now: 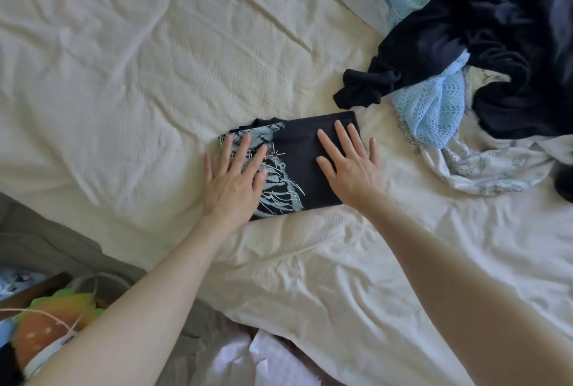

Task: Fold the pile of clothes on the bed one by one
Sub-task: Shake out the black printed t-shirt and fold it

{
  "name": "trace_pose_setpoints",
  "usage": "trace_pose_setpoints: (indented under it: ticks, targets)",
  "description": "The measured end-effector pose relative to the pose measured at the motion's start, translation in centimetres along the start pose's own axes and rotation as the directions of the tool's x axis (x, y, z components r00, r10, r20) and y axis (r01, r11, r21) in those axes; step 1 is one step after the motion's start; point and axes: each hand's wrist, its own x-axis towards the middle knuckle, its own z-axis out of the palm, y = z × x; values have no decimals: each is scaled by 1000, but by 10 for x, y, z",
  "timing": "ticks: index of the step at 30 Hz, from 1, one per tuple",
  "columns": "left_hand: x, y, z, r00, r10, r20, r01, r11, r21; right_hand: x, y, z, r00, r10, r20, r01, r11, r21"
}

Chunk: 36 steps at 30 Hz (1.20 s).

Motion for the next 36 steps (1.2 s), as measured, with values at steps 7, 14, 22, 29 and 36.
trace_pose_setpoints:
  ticks: [7,14,22,29,36]
  targets:
    - [18,-35,-25,899,-427,-101,271,722,-637,4,12,-26,886,455,-93,-304,719,625]
    - [8,-24,-25,811,-327,484,522,34,-852,13,35,-50,687,328,648,-709,109,697]
    - [-13,-20,-34,862,-268,430,450,14,-893,-21,36,-53,596,202,777,-784,-60,617]
    - [-76,-19,-52,894,-275,353,388,84,-918,-116,22,-54,602,155,783,-783,-73,617]
    - [-176,-14,-61,893,-119,435,448,120,-886,-251,-2,-47,704,164,691,-680,-123,723]
